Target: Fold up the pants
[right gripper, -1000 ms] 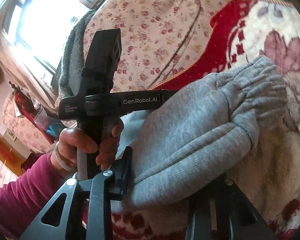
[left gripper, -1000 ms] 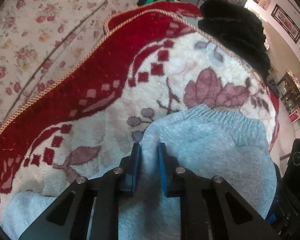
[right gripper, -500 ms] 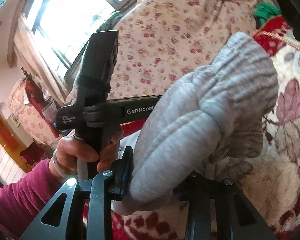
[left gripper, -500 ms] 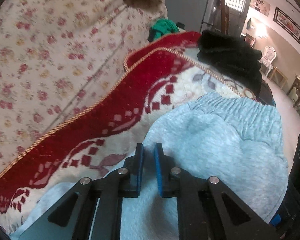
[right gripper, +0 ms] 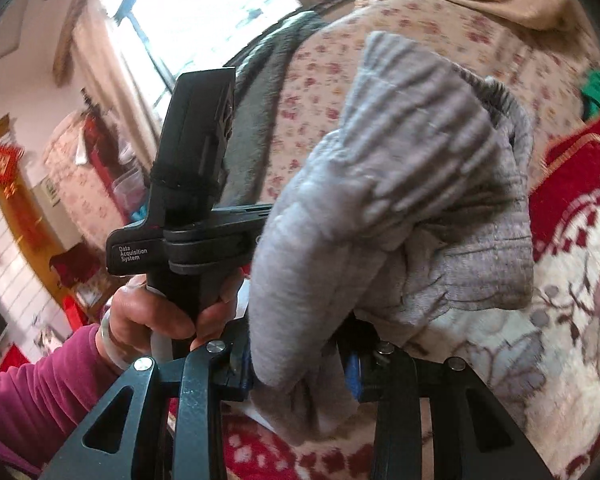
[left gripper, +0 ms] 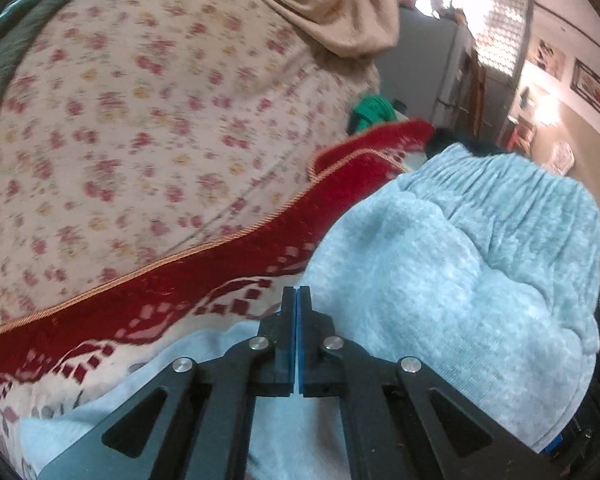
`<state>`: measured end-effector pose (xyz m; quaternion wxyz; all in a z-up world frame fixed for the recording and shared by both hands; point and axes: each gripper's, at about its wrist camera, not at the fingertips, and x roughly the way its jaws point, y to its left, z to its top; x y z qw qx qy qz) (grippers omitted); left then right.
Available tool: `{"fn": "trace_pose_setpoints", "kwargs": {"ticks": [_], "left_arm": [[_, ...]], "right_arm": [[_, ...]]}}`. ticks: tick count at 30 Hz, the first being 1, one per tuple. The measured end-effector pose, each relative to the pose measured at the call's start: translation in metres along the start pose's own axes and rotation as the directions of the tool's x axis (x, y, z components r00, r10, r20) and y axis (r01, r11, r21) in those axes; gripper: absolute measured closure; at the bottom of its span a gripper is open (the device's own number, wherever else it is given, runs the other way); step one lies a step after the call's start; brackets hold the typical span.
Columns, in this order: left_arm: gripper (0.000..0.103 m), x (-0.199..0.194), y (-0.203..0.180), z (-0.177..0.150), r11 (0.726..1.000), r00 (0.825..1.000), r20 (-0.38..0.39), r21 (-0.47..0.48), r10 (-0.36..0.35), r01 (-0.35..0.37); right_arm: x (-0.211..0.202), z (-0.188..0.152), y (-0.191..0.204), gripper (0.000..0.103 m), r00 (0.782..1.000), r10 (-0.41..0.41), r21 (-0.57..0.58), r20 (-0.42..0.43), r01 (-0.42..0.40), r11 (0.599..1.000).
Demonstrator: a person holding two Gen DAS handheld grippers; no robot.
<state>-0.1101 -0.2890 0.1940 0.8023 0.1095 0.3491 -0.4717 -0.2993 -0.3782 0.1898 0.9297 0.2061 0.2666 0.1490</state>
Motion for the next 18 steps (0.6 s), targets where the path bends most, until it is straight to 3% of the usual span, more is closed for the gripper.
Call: {"fn": "trace_pose_setpoints", "kwargs": {"ticks": [5,9,13,16,18], "left_arm": [[0.103,-0.047,0.04,-0.026,0.992,0.996,0.055,-0.109,0.068,-0.061],[0.103,-0.088,0.079,-0.064,0.968,0.987,0.089,-0.223,0.135,-0.112],[0.103,-0.116,0.12,-0.109,0.925,0.976,0.072,-0.34,0.208,-0.172],[0.103,-0.129,0.151,-0.146,0.876,0.963,0.031,-0.424,0.268,-0.23],[0.103,-0.133,0.172,-0.172,0.83,0.946,-0.015,-0.475,0.325,-0.292]], "right_arm": [[0.025,0.005,0.044,0.065,0.998,0.043,-0.109,-0.053,-0.048,0.993],[0.055,0.0,0.079,0.065,0.99,0.071,-0.194,-0.119,-0.093,0.976],[0.093,-0.012,0.109,0.065,0.975,0.099,-0.258,-0.2,-0.15,0.954],[0.127,-0.025,0.124,0.065,0.957,0.118,-0.269,-0.267,-0.192,0.944],[0.152,-0.035,0.127,0.065,0.94,0.129,-0.251,-0.315,-0.214,0.944]]}}
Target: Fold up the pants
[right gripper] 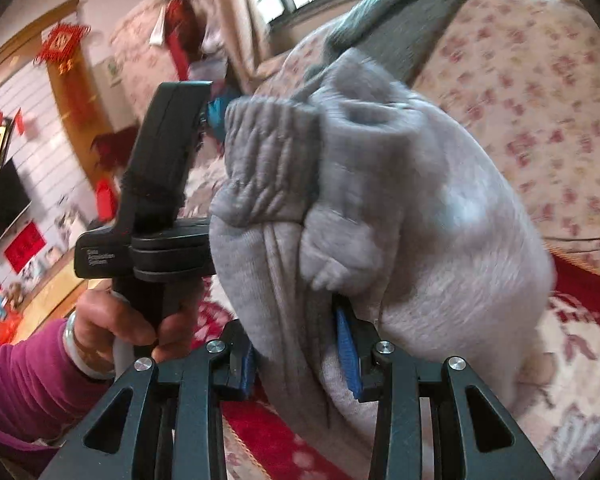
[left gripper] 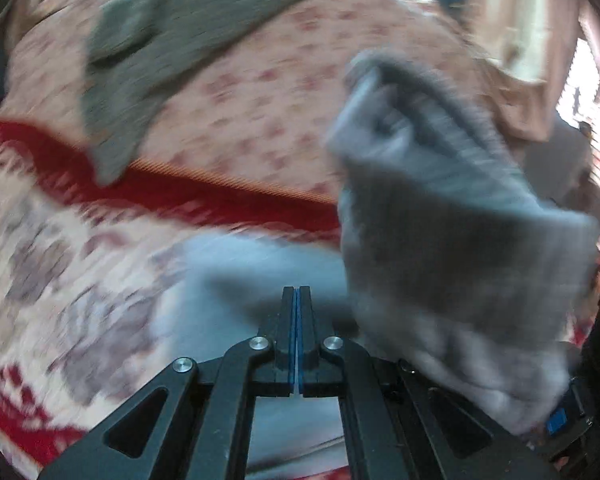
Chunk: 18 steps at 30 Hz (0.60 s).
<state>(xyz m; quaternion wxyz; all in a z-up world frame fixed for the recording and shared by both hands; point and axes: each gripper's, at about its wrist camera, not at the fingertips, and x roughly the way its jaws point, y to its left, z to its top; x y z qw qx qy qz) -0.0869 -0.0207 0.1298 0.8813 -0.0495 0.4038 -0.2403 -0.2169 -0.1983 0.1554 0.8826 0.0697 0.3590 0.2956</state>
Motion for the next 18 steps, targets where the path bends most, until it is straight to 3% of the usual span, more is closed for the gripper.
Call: {"fn": "trace_pose_setpoints", "kwargs": {"ticks": [5,7,8,9,12,16,18], "left_arm": [[0.102,0.0,0.062,-0.024,0.981,0.995,-0.039,-0.17,0.09,-0.096],[0.091,-0.008,0.074,-0.025,0.971,0.993,-0.017,-0.21,0.117,-0.118],[0.086,-0.011,0.074,-0.024,0.97,0.993,-0.008,-0.214,0.117,-0.116],[0.074,-0.017,0.073,-0.023,0.97,0.993,0.013,-0.217,0.118,-0.112],[0.06,-0.038,0.06,-0.018,0.973,0.988,0.086,-0.2,0.132,-0.113],[0.038,-0.057,0.028,-0.007,0.988,0.985,0.154,-0.149,0.074,-0.051],[0.035,-0.064,0.01,-0.004,0.994,0.983,0.179,-0.104,0.034,-0.016]], "right_arm": [[0.062,-0.013,-0.022,0.063,0.983,0.141,0.135,-0.122,-0.124,0.983],[0.067,-0.016,-0.03,0.065,0.977,0.19,0.206,-0.1,-0.166,0.964],[0.064,-0.016,-0.033,0.065,0.974,0.209,0.236,-0.083,-0.185,0.954],[0.061,-0.015,-0.035,0.062,0.97,0.231,0.255,-0.074,-0.205,0.945],[0.038,-0.014,-0.036,0.053,0.958,0.286,0.287,-0.03,-0.266,0.92],[-0.002,-0.008,-0.03,0.033,0.966,0.257,0.244,0.037,-0.258,0.935],[-0.023,-0.009,-0.035,0.03,0.972,0.222,0.241,0.076,-0.234,0.942]]}}
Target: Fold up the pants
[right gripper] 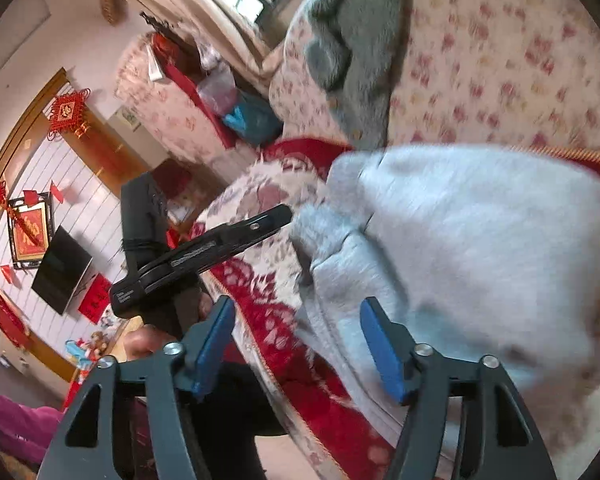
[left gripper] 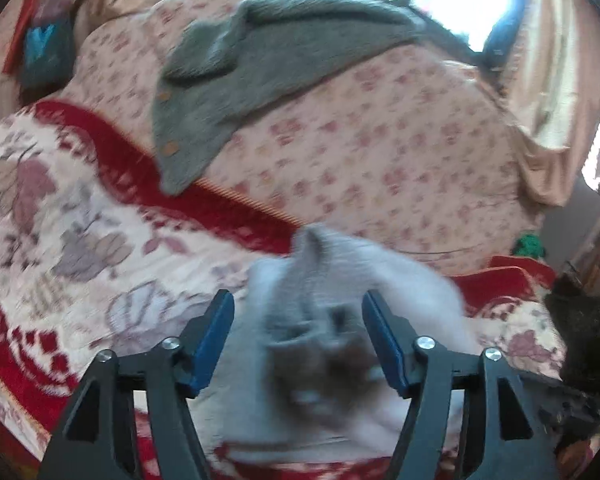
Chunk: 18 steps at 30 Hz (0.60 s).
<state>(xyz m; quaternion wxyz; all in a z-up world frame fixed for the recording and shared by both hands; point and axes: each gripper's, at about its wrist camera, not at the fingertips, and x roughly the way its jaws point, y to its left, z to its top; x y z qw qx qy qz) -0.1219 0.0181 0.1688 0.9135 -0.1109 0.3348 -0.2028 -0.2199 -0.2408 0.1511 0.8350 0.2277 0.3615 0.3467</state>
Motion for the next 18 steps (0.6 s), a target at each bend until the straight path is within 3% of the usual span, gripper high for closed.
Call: {"fn": "trace_pose_setpoints", "kwargs": {"ticks": [3,5,9,11,14,18], "left_arm": [[0.023,0.002,-0.032,0.002,0.995,0.999,-0.007,0.091,-0.039,0.04],[0.022,0.01,-0.053,-0.001,0.988,0.999,-0.014,0.151,-0.044,0.046],[0.022,0.033,-0.085,-0.009,0.969,0.998,-0.05,0.241,-0.037,0.048],[0.022,0.05,-0.092,-0.016,0.955,0.996,-0.068,0.295,0.062,-0.04],[0.022,0.064,-0.081,-0.027,0.927,0.977,-0.074,0.339,0.198,-0.163],[0.022,0.067,-0.044,-0.036,0.934,0.961,-0.116,0.29,0.252,-0.21]], "right_arm": [[-0.024,0.002,-0.006,0.025,0.994,-0.092,-0.003,0.058,0.093,0.996],[-0.032,0.004,-0.012,0.025,0.983,-0.165,0.011,0.076,0.165,0.986],[-0.031,0.006,-0.03,0.023,0.929,-0.363,0.059,0.069,0.359,0.931],[-0.026,0.005,-0.041,0.023,0.901,-0.431,0.082,0.043,0.427,0.901],[-0.024,0.0,-0.049,0.023,0.89,-0.456,0.081,0.027,0.452,0.888],[-0.014,0.003,-0.047,0.023,0.872,-0.489,0.033,0.025,0.489,0.872]]}}
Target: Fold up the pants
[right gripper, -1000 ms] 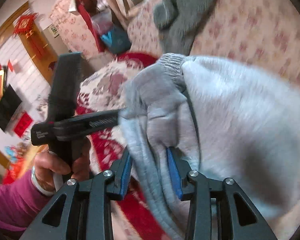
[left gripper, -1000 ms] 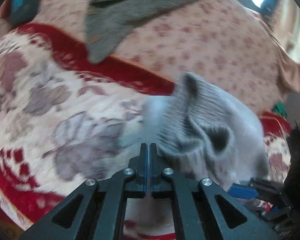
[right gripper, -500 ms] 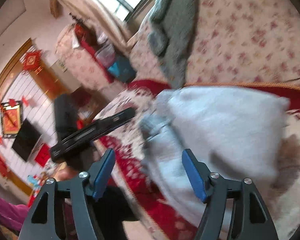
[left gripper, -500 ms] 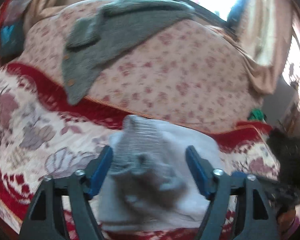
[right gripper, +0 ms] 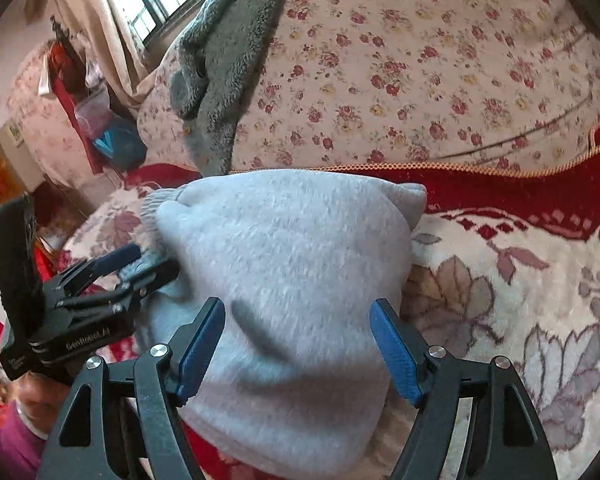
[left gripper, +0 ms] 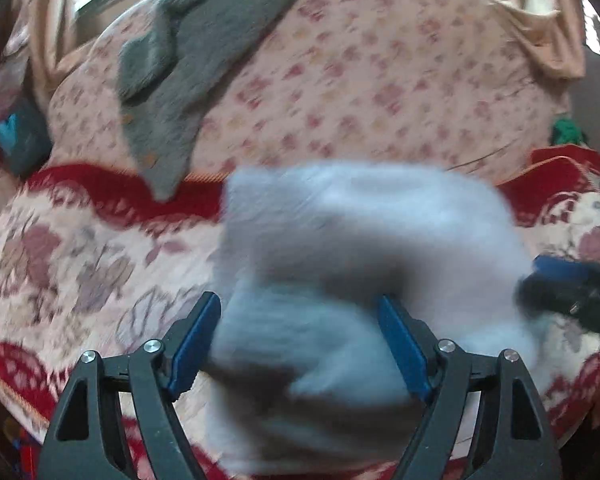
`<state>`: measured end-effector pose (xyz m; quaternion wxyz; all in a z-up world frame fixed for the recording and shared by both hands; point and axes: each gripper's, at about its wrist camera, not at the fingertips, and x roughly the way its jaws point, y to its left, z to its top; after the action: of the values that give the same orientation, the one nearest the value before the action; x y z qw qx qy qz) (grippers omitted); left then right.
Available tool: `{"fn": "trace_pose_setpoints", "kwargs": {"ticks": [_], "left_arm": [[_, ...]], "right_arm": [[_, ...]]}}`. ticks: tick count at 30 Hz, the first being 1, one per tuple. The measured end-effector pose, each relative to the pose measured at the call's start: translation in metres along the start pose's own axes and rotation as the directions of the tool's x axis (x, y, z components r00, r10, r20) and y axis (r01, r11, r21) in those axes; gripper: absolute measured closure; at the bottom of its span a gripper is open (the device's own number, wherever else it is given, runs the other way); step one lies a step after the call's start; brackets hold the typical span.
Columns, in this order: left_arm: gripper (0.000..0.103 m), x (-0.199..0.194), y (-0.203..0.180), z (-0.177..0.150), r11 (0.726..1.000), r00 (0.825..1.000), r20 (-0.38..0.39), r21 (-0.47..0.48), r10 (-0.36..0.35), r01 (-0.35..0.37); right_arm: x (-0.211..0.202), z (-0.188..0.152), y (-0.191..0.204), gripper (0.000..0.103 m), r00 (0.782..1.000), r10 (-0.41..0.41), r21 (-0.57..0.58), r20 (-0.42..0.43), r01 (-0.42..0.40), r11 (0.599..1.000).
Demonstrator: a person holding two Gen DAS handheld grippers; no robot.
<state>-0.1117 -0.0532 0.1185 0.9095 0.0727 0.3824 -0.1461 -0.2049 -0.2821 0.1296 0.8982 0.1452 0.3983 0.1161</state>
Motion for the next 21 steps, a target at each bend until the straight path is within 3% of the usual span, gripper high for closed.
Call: {"fn": "trace_pose_setpoints", "kwargs": {"ticks": [3,6,9,16,21], "left_arm": [[0.022,0.009,0.021,-0.013,0.995,0.998,-0.037,-0.079,-0.059,0.056],[0.022,0.009,0.023,-0.02,0.992,0.997,-0.021,-0.103,-0.068,0.066],[0.022,0.007,0.021,-0.021,0.991,0.998,-0.002,-0.114,-0.066,0.066],[0.018,-0.007,0.021,-0.014,0.984,0.998,0.009,-0.168,-0.058,0.058],[0.014,-0.019,0.02,-0.007,0.979,0.999,0.021,-0.201,-0.032,0.035]], "right_arm": [[0.011,0.002,0.016,0.017,1.0,-0.03,-0.038,0.006,0.031,0.999],[0.022,0.001,0.034,0.007,0.996,-0.092,-0.103,0.013,0.092,0.99],[0.027,-0.003,0.044,0.007,0.987,-0.161,-0.178,0.01,0.16,0.971],[0.008,0.0,0.019,0.007,0.999,-0.037,-0.045,-0.03,0.035,0.998],[-0.006,0.001,0.018,0.003,0.999,-0.041,-0.02,-0.005,0.041,0.999]]}}
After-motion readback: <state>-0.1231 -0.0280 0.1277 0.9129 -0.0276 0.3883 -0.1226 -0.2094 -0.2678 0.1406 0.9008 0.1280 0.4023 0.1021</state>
